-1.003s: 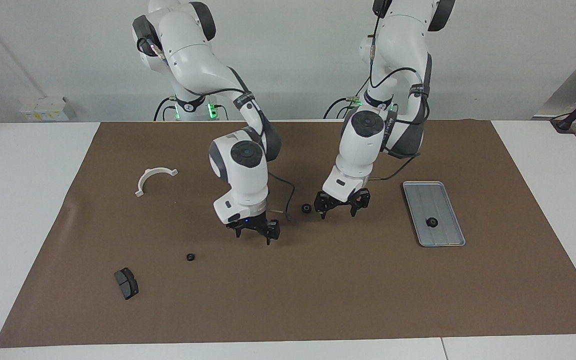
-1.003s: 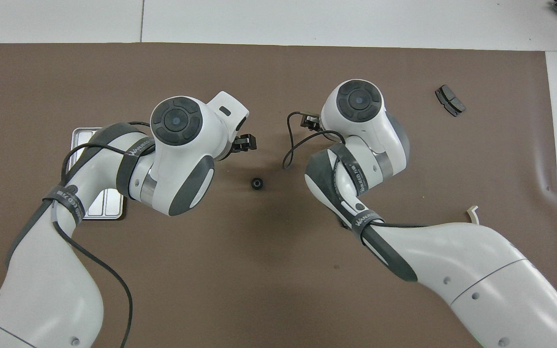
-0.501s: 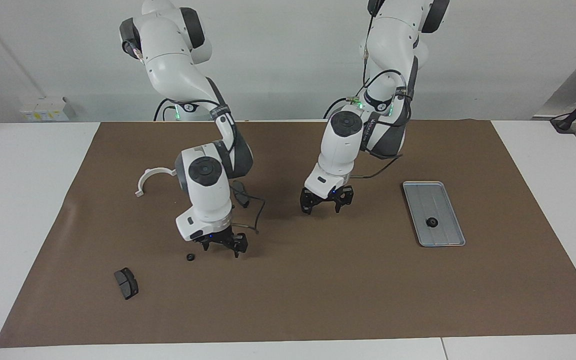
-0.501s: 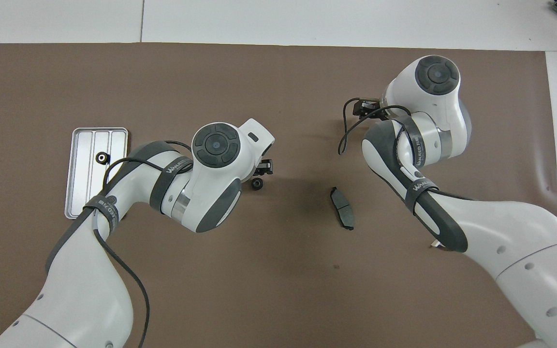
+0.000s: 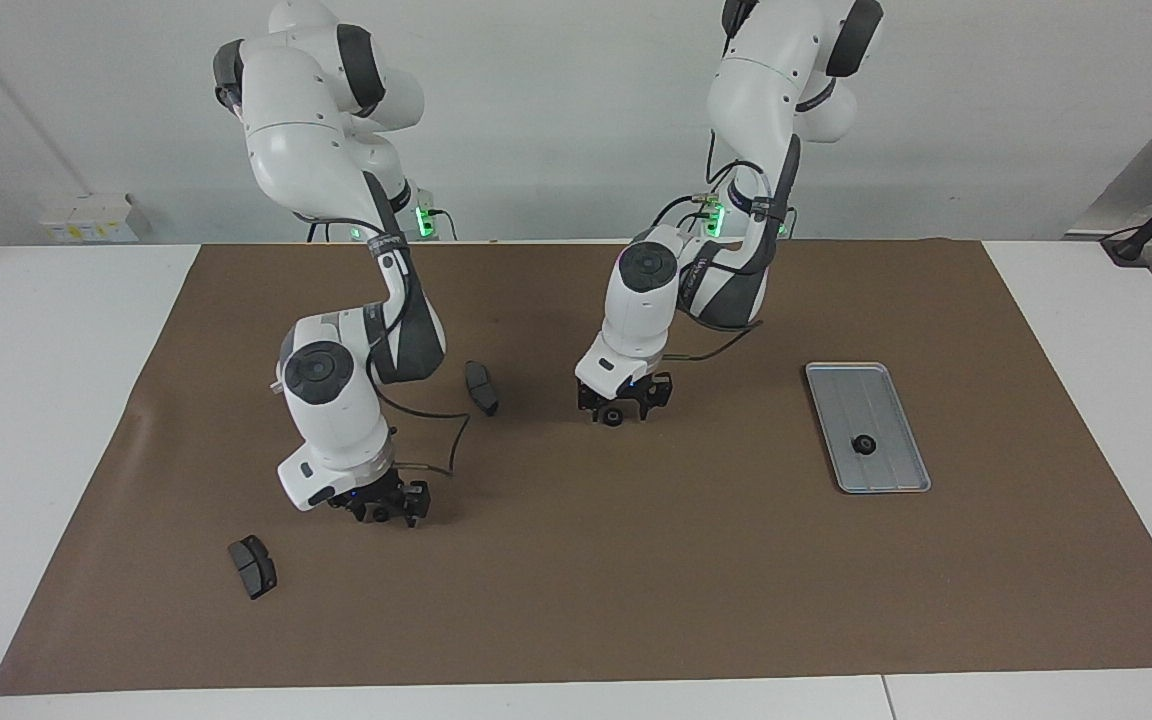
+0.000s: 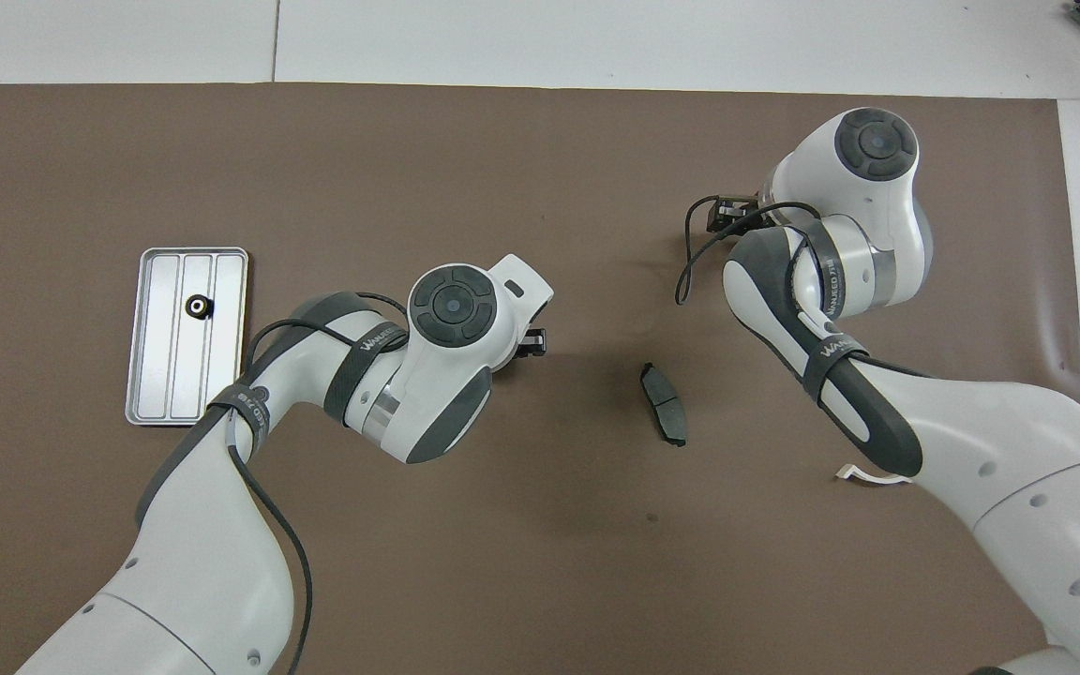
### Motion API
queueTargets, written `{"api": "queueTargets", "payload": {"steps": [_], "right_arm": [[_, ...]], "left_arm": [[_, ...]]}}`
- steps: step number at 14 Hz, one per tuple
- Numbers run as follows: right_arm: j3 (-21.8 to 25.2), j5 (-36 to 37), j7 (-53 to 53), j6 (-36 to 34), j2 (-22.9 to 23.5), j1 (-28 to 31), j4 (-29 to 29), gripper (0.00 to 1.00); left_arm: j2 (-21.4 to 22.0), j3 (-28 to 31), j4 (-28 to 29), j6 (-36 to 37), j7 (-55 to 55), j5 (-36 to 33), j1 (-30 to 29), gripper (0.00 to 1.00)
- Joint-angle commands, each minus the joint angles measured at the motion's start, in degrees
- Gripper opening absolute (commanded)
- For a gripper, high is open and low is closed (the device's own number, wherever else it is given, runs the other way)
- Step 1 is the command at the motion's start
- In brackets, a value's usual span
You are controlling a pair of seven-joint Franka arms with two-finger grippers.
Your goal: Pick bearing gear from pile to tray
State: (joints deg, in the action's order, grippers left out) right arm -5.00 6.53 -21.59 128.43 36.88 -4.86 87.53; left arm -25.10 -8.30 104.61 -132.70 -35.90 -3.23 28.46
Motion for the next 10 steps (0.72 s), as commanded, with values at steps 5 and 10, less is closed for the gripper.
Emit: {"api": "queueTargets", "payload": {"steps": [5, 10], "right_arm": [[-0.80, -1.08, 1.81, -0.54, -0.32, 0.82, 1.24, 0.54], [-0.80, -0.73, 1.90, -0.54, -0.40, 0.82, 1.06, 0.00]], "left_arm": [[-1.01, 1.01, 1.57, -3.62, -0.75, 0.06, 2.13, 0.69], [-0.83, 1.01, 1.57, -1.52, -0.67, 0.06, 2.48, 0.49]]}}
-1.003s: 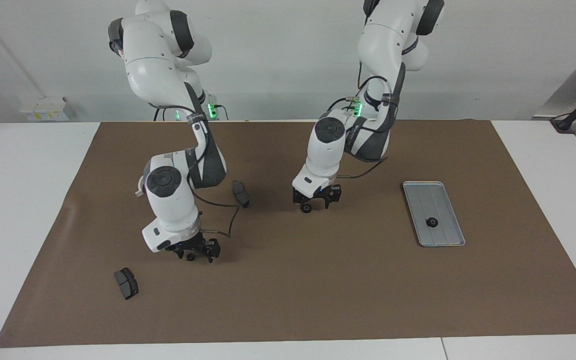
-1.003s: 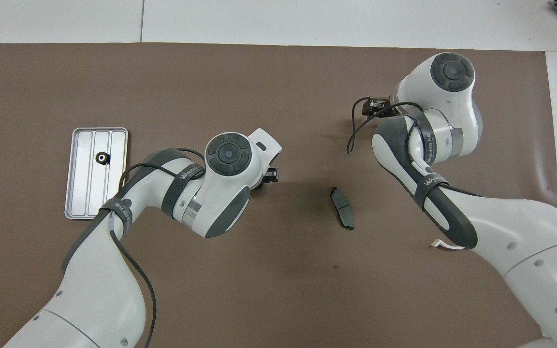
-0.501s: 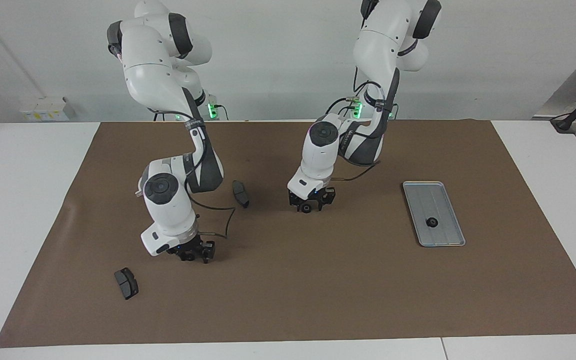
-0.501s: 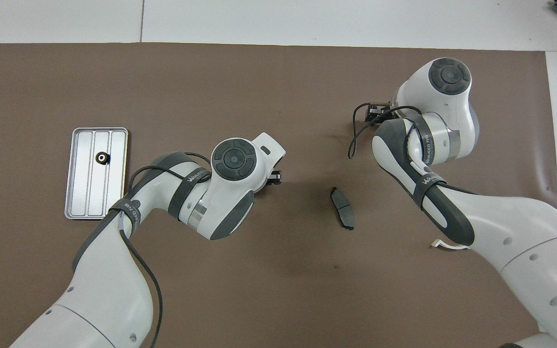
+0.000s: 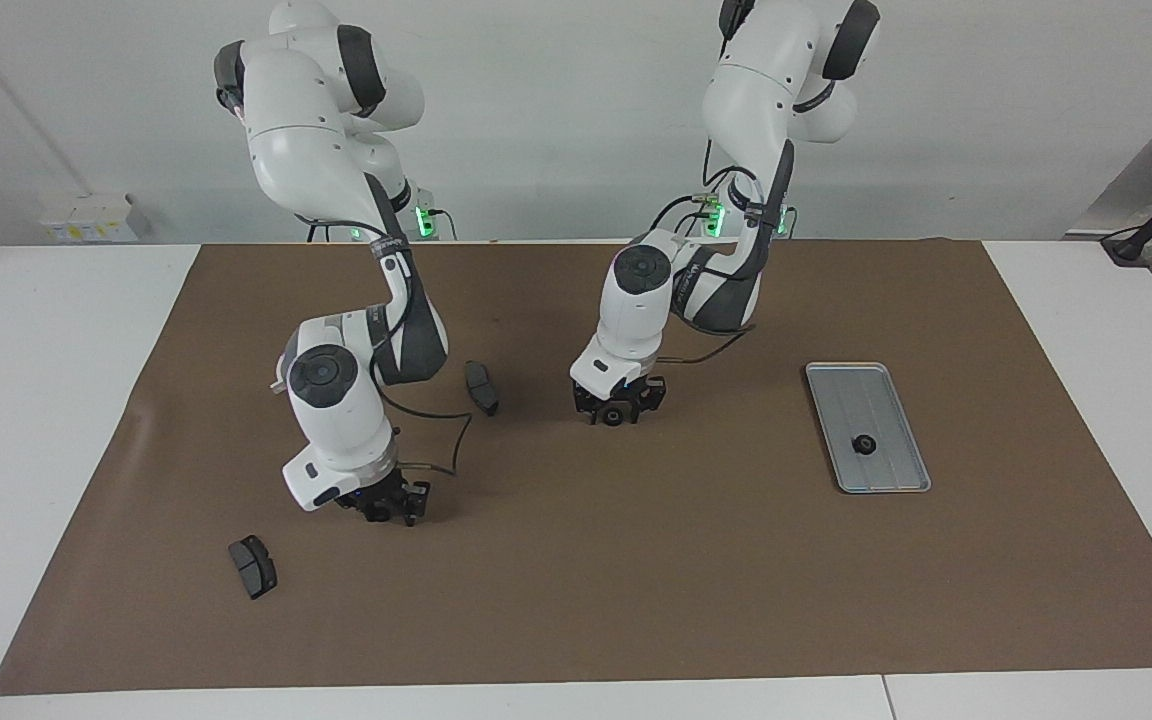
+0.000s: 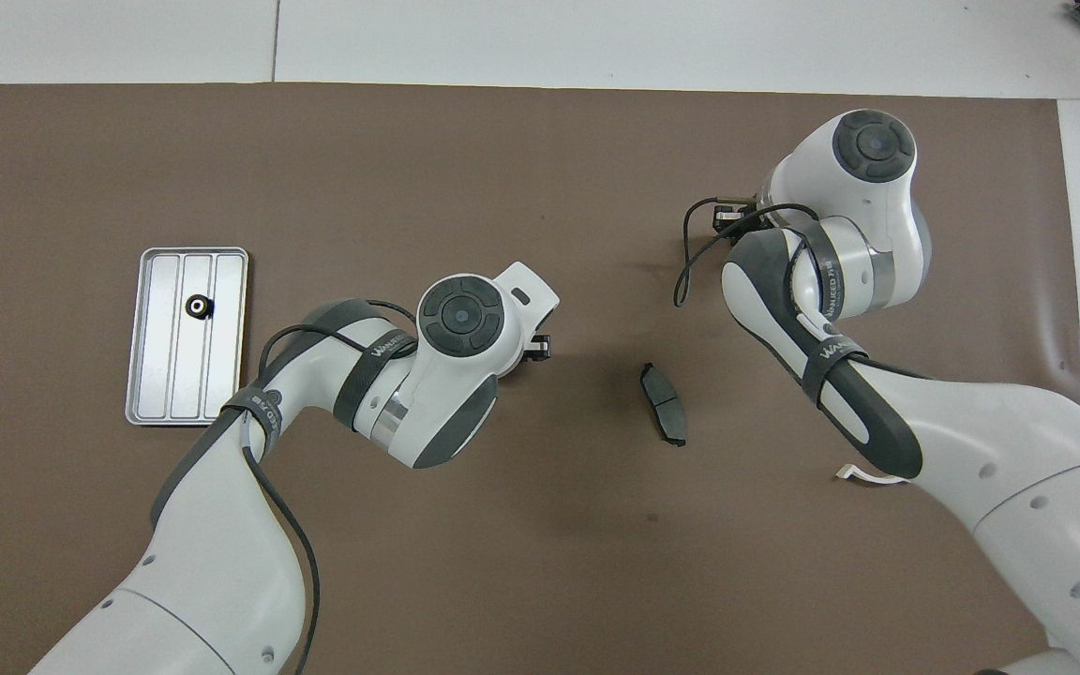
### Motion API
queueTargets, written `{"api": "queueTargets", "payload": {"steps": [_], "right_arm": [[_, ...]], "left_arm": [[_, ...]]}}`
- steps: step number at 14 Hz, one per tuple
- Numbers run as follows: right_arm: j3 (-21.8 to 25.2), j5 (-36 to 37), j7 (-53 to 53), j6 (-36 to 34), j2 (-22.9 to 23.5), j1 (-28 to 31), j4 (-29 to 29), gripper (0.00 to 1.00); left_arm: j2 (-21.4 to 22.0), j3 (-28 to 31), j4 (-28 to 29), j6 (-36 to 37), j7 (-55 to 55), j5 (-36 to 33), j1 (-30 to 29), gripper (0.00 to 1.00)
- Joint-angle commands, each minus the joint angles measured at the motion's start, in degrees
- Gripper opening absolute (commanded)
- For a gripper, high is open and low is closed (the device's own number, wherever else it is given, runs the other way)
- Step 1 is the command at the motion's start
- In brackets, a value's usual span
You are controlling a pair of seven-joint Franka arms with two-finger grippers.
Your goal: Pick bearing gear from pile to tray
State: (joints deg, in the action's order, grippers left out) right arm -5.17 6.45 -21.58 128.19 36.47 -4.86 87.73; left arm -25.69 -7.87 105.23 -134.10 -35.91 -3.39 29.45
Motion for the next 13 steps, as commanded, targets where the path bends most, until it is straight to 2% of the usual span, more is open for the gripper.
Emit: {"api": "queueTargets", "payload": {"steps": [1, 3, 4, 6, 8, 10, 13], "right_arm": [[-0.63, -0.56, 1.89, -0.31, 0.01, 0.82, 0.77, 0.00], [-0.63, -1.08, 1.54, -0.31, -0.34, 0.56, 0.51, 0.00], [-0.71, -1.17, 1.37, -0.31, -0.61, 0.47, 0.42, 0.00], [-0.80, -1.17, 1.10, -0.39, -1.39, -0.23, 0.51, 0.00], [-0.98, -1.17, -1.95, -1.18, -2.36, -1.54, 0.42, 0.00], [-0.98, -1.17, -6.17, -1.62, -3.07, -4.18, 0.42, 0.00], [-0.98, -1.09, -15.12, -1.54, -3.42, -9.01, 0.25, 0.00]], "left_arm": [[-0.24, 0.58, 0.95, 0.76, -0.66, 0.23, 1.48, 0.42], [-0.15, 0.58, 0.86, 1.38, -0.66, 0.23, 1.48, 0.29], [-0.15, 0.58, 0.86, 1.47, -0.66, 0.23, 1.48, 0.18], [0.02, 0.66, 0.25, 3.22, -0.57, 0.23, 1.22, 0.06], [1.51, 1.19, -0.28, 5.15, 0.13, 0.23, -0.27, 0.02], [2.83, 1.19, -2.64, 8.04, 1.53, 0.05, -5.17, 0.02], [4.85, 1.02, -3.54, 11.57, 11.43, 0.58, -12.81, 0.02]]}}
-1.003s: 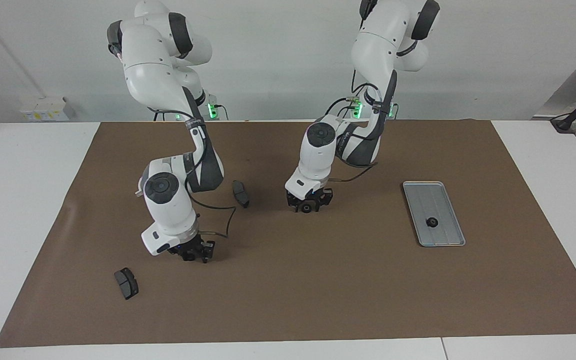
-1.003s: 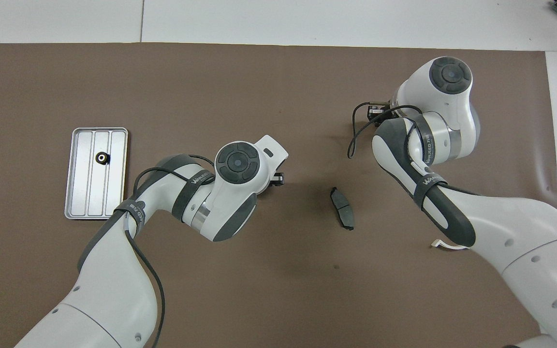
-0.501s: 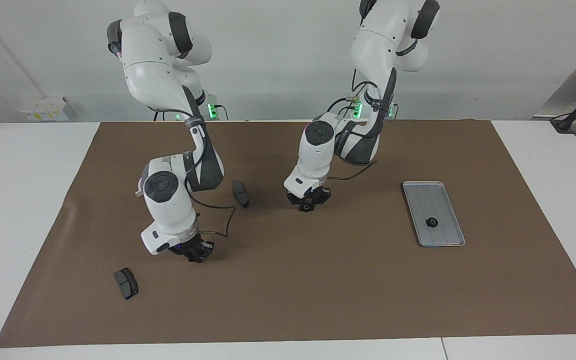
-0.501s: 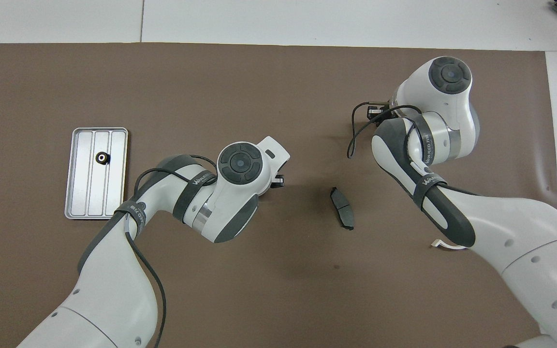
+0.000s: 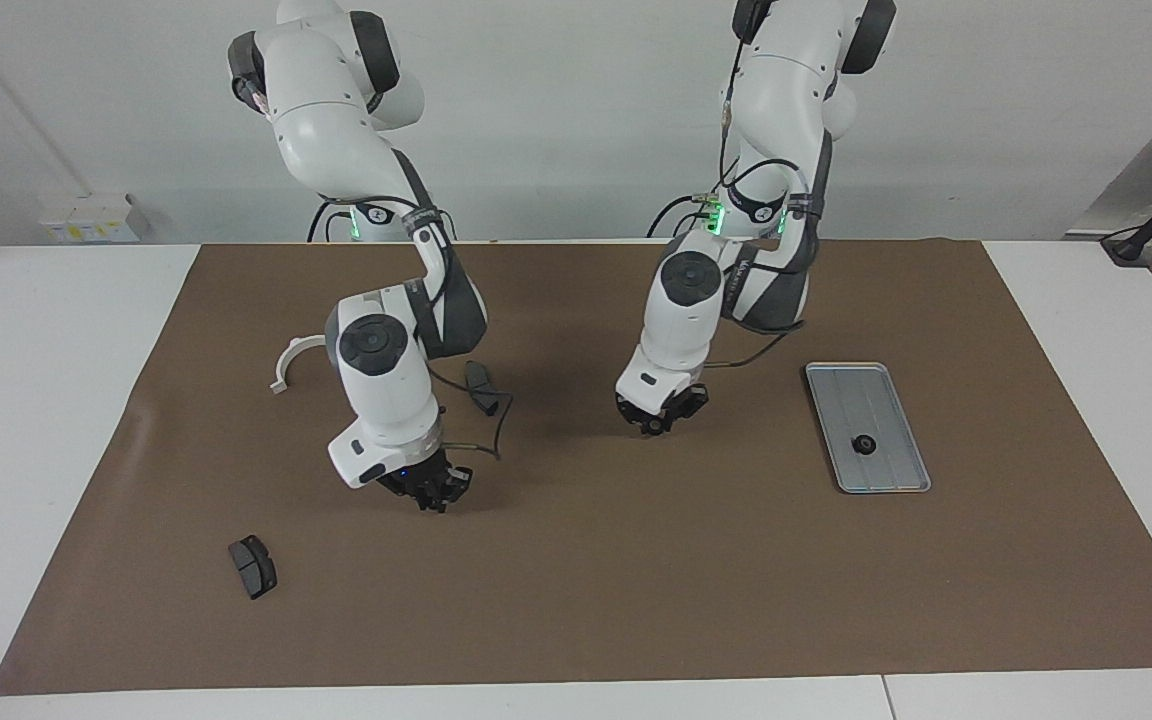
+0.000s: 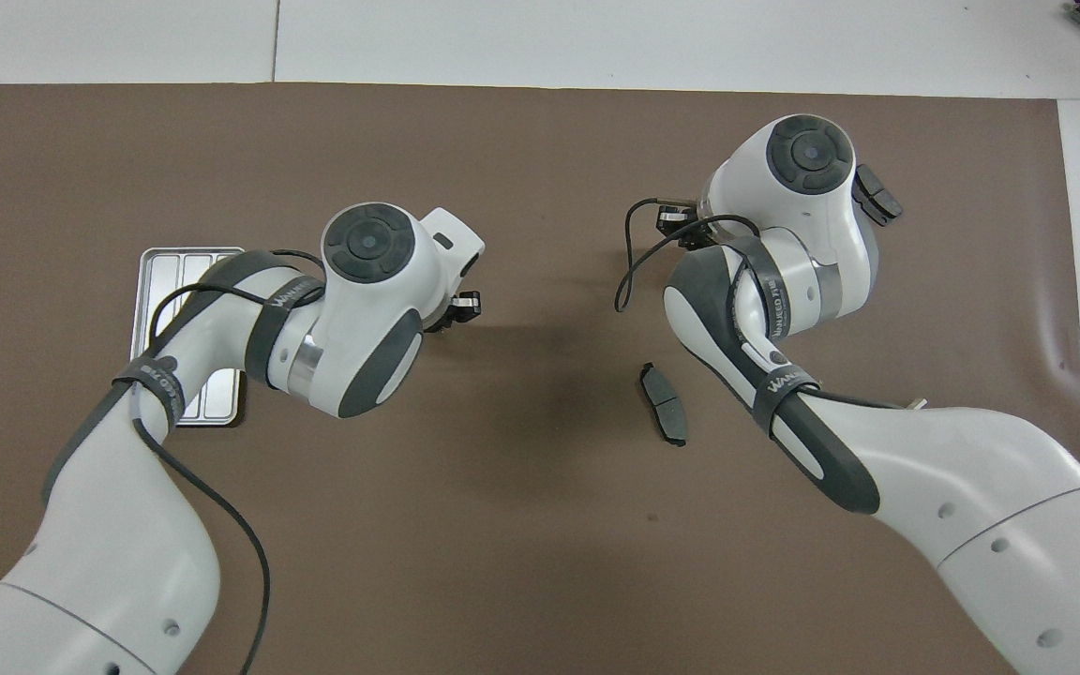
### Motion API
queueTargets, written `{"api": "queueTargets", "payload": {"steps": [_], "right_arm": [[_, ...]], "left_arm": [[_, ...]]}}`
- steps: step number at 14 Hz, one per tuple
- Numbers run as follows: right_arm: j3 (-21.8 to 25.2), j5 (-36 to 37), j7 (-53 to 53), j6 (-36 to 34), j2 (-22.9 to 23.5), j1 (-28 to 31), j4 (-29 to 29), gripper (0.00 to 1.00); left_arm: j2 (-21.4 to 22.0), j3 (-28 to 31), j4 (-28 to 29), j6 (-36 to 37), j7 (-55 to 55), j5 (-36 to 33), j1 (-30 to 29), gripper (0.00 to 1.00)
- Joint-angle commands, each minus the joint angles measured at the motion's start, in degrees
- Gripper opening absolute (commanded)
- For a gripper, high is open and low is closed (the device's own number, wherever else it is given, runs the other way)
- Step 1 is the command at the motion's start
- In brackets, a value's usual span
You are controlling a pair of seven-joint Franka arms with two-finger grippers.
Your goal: Pick bearing gear from pile to tray
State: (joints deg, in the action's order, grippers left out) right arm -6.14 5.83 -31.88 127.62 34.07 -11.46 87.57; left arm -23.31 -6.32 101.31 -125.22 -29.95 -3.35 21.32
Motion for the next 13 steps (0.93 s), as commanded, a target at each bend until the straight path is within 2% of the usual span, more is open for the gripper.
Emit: {"api": "queueTargets", "payload": {"steps": [1, 5, 8, 10, 11, 12, 13], "right_arm": [[-0.01, -0.39, -8.86, -0.89, -1.11, -4.69, 0.41, 0.00], [0.08, 0.49, -23.71, -0.18, -1.73, -13.22, 0.94, 0.00], [0.08, 0.76, -29.53, 0.34, -1.99, -17.80, 2.69, 0.00], [0.08, 0.76, -32.00, 4.28, -1.73, -20.17, 5.05, 0.01], [0.08, 0.76, -32.62, 5.26, -1.90, -20.36, 6.20, 0.13], [0.08, 0.76, -33.67, 4.83, -1.99, -21.06, 6.30, 0.42], [0.08, 0.76, -34.20, 4.48, -2.08, -21.59, 6.21, 0.87]], "left_arm": [[3.61, -0.80, 0.55, 4.44, 9.78, 0.71, -7.84, 0.02], [7.21, -0.54, 3.09, 9.55, 28.85, 0.80, -17.52, 0.02], [9.59, -0.37, 8.45, 8.76, 41.68, 0.80, -24.64, 0.02], [10.56, -0.36, 10.74, 8.15, 48.55, 0.80, -28.16, 0.03], [10.56, -0.28, 11.44, 7.80, 49.89, 0.80, -29.14, 0.07], [10.56, -0.28, 12.32, 7.19, 50.07, 0.80, -29.32, 0.16], [10.56, -0.28, 13.03, 6.40, 50.60, 0.80, -29.32, 0.28]]}}
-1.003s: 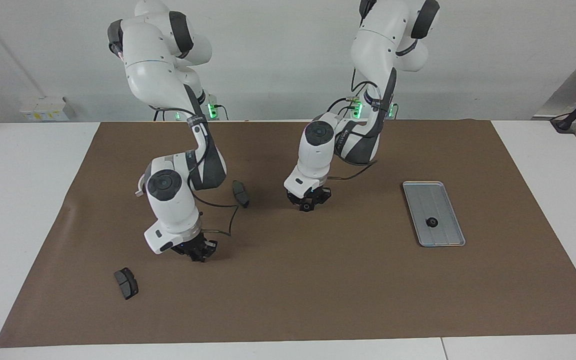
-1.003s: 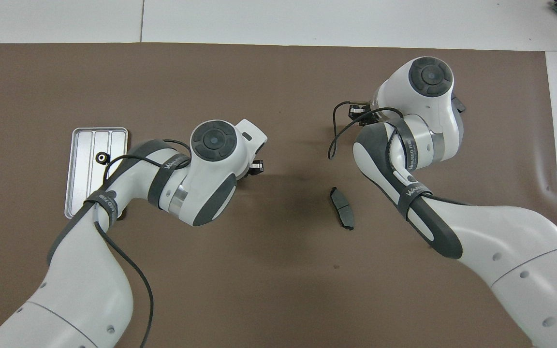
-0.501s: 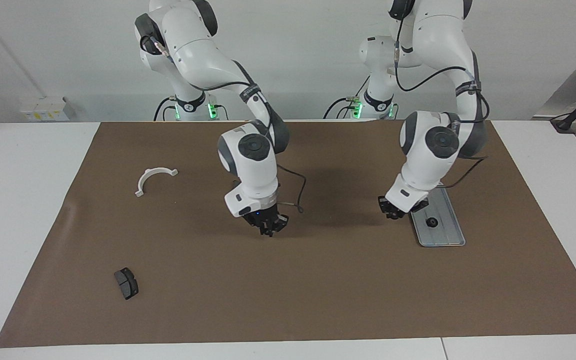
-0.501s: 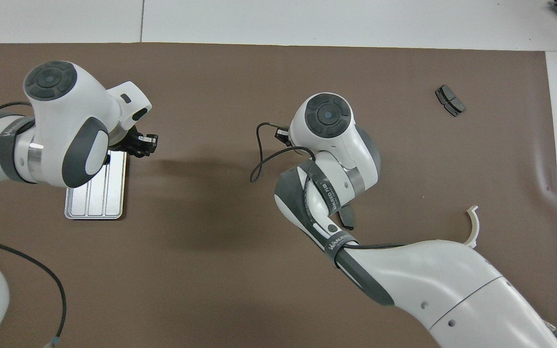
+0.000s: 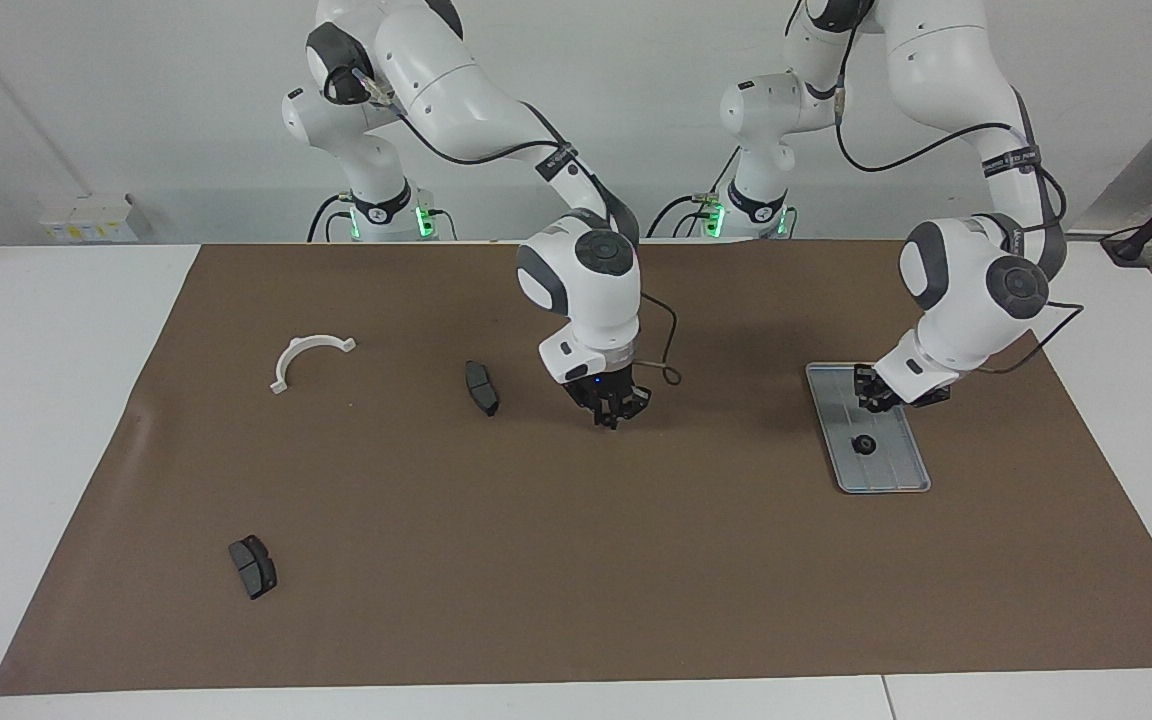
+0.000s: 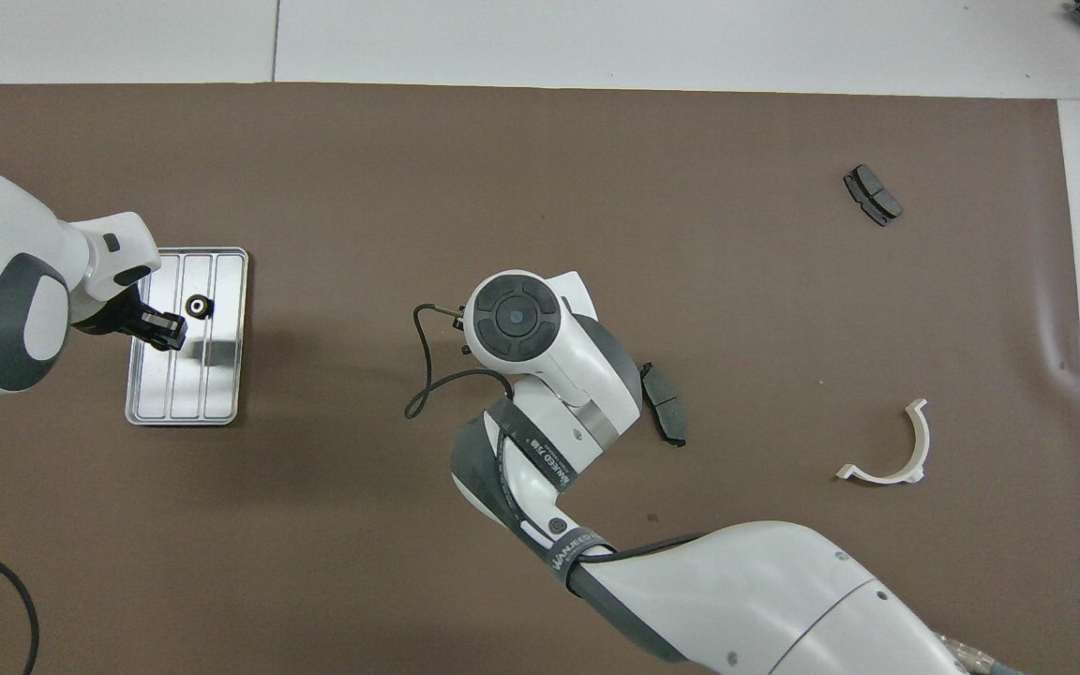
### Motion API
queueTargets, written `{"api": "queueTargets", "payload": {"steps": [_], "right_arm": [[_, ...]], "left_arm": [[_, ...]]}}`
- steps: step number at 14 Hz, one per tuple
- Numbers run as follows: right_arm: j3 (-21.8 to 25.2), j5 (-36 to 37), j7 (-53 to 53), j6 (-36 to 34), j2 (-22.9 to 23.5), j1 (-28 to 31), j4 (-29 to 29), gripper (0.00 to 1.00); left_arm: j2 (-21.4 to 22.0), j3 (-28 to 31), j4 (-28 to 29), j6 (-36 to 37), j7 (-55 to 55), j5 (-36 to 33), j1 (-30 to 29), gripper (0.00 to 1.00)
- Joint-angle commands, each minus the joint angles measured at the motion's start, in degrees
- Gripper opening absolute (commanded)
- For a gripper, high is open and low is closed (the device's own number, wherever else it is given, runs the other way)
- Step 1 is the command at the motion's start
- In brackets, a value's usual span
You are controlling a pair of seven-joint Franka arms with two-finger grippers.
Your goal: Pick bearing gear from pile to tray
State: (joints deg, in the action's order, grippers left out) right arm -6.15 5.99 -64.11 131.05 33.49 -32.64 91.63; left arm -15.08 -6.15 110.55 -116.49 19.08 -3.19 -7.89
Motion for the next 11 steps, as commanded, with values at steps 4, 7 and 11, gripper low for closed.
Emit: {"api": "queueTargets", "payload": {"steps": [4, 7, 11], "right_arm": [[0.26, 0.60, -1.20, -0.70, -6.05, 3.26, 2.67, 1.00], [0.17, 0.16, 7.48, -0.88, -12.02, 8.19, 6.79, 1.00], [0.17, -0.54, 19.61, -5.95, -19.77, 15.13, 10.94, 1.00]], "left_arm": [[2.16, -0.53, 2.75, -3.04, 0.62, 0.55, 0.85, 0.85], [1.98, -1.06, -0.23, -2.78, -5.33, 0.64, 4.18, 0.86], [1.19, -0.97, -2.00, -6.54, -31.16, 0.64, 18.49, 0.86]]}}
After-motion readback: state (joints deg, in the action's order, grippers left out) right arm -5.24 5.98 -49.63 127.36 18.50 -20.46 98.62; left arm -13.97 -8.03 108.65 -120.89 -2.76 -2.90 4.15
